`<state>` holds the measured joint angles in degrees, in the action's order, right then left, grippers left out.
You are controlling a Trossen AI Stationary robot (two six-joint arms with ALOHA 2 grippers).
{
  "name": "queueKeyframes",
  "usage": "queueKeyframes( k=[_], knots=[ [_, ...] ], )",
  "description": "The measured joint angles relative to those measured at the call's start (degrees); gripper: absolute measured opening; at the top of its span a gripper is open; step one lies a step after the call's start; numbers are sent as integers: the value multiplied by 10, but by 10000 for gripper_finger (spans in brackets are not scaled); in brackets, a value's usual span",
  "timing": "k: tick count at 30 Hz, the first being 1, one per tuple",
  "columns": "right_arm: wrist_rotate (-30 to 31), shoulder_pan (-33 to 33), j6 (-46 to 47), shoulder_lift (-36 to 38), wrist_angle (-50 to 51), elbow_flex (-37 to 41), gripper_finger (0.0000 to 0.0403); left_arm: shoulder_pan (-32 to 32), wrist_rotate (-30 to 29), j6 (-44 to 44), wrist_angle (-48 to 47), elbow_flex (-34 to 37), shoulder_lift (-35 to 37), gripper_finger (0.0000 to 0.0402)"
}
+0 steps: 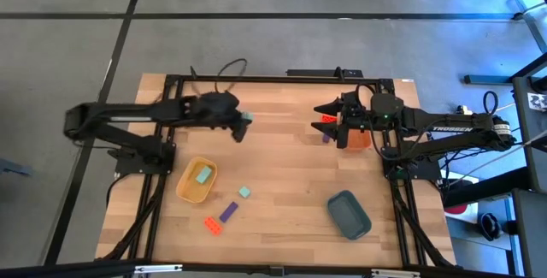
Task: Sort & place blocks by color
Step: Put the top blue block into the yellow bin
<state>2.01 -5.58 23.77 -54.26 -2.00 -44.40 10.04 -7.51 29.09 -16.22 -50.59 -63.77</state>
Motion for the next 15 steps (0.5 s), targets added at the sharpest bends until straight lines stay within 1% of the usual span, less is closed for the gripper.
queueKeyframes(
  k=[3, 6, 9, 13, 15],
  knots=[
    [-1, 0, -1, 0, -12, 0, 338, -23, 39, -29, 59, 0, 39, 122],
    [-1, 1, -17, 0, -20, 0, 338, -47, 45, -38, 141, 12, 56, 122],
    [-6, 1, -47, 0, -33, 0, 338, -64, 44, -29, 288, 68, 58, 122],
    [-15, 2, -87, 0, -48, 0, 338, -67, 38, 21, 492, 157, 54, 122],
    [-16, 2, -119, 0, -49, 0, 338, -66, 30, 36, 557, 186, 52, 122]
  ],
)
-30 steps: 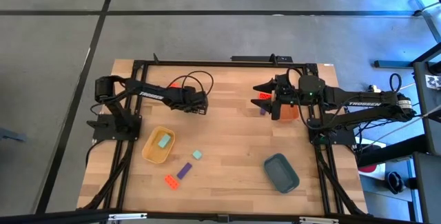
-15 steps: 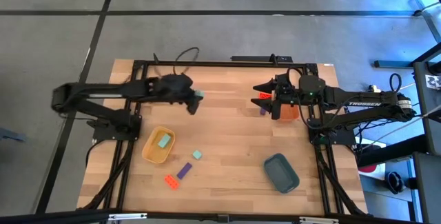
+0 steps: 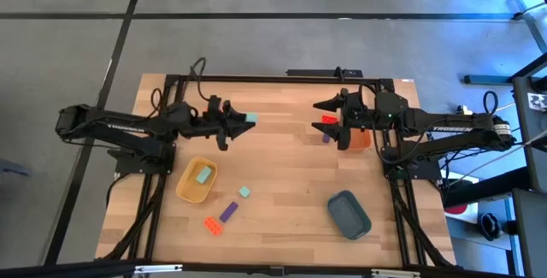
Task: Sort & place blocks by color
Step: Put the top blue block into the yellow bin
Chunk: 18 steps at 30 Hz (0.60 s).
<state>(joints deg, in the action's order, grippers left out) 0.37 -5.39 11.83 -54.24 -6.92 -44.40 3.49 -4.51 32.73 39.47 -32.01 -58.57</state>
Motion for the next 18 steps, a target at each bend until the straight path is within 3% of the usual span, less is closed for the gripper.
queueKeyframes(
  k=[3, 18],
  knots=[
    [0, 0, -21, 0, 0, 0, 338, 0, -9, 1, 43, 14, 1, 122],
    [0, 0, -33, 0, 0, 0, 338, 0, -14, -3, 34, 12, 2, 122]
  ],
)
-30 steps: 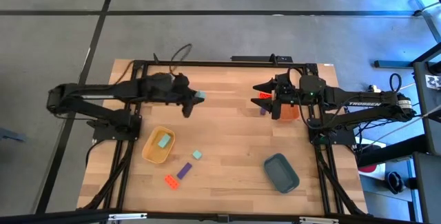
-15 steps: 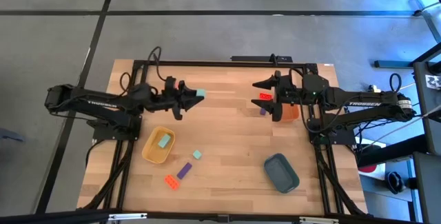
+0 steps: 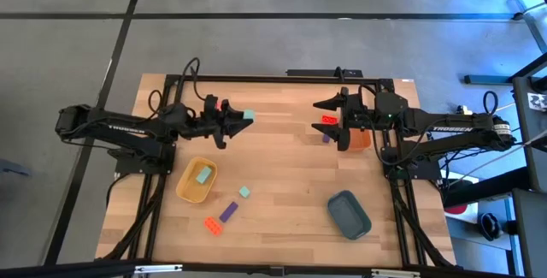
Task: Sort & place blocks by color
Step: Put the top blue block into the yellow bin
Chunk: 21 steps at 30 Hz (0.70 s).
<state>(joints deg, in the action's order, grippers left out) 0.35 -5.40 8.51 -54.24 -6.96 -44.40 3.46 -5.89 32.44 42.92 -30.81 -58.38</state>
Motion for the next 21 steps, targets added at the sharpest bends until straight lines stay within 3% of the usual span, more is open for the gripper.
queueKeyframes(
  k=[6, 12, 16, 21],
  knots=[
    [0, 0, 16, 0, 0, 0, 338, 0, 0, -20, 0, 0, 0, 122],
    [-1, 0, 163, 0, 10, 0, 338, 7, 31, -43, -12, -1, 0, 122],
    [-14, 0, 197, 0, 36, 0, 337, 11, 55, -44, -24, -1, 0, 122],
    [-20, 0, 209, 0, 48, 0, 306, 11, 56, -45, -48, -1, 0, 122]
  ],
)
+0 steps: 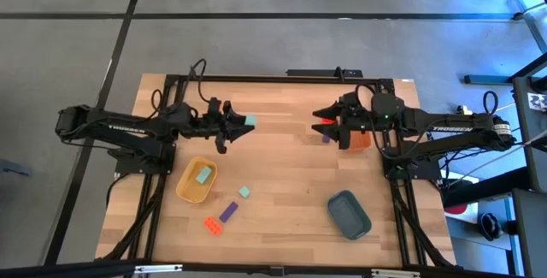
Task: Sort & place blocks by color
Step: Put the top blue block into the yellow bin
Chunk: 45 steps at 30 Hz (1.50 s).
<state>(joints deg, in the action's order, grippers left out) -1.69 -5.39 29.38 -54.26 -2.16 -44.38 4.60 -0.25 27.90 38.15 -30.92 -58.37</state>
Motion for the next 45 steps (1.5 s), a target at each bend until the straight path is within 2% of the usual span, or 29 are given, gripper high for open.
queueKeyframes(
  k=[3, 5, 8, 9, 10, 15, 26, 29, 33, 37, 41, 45],
  knots=[
    [0, 0, -15, 0, 13, 0, 244, 0, 0, 0, -1, 0, 0, 122],
    [-1, 0, -27, 0, 21, 0, 181, 0, 0, 0, -1, 0, 0, 122],
    [-22, 0, -38, 0, 35, 0, 63, 0, 5, 0, -1, 0, 0, 122],
    [-29, 0, -44, 0, 43, 0, 32, 0, 9, 0, -1, 0, 0, 122],
    [-31, 0, -46, 0, 52, 0, 19, 0, 10, 0, -1, 0, 0, 122],
    [-38, 0, -51, 13, 95, 0, 6, 0, 7, -1, -1, 0, 0, 122],
    [-46, 0, -89, 69, 114, 2, 2, -1, -12, 3, -24, -5, 0, 122],
    [-45, 0, -89, 84, 116, 15, 2, -9, -11, 9, -169, -47, 0, 122],
    [-44, -1, -77, 95, 111, 39, 1, -41, 8, 21, -447, -147, -6, 122],
    [-44, -1, -64, 94, 101, 58, 1, -104, -3, 84, -712, -224, -19, 122],
    [-35, -1, -59, 94, 79, 75, 1, -192, -33, 186, -824, -229, -31, 122],
    [-33, -1, -56, 94, 48, 92, 1, -280, -25, 284, -836, -193, -49, 122]
  ],
)
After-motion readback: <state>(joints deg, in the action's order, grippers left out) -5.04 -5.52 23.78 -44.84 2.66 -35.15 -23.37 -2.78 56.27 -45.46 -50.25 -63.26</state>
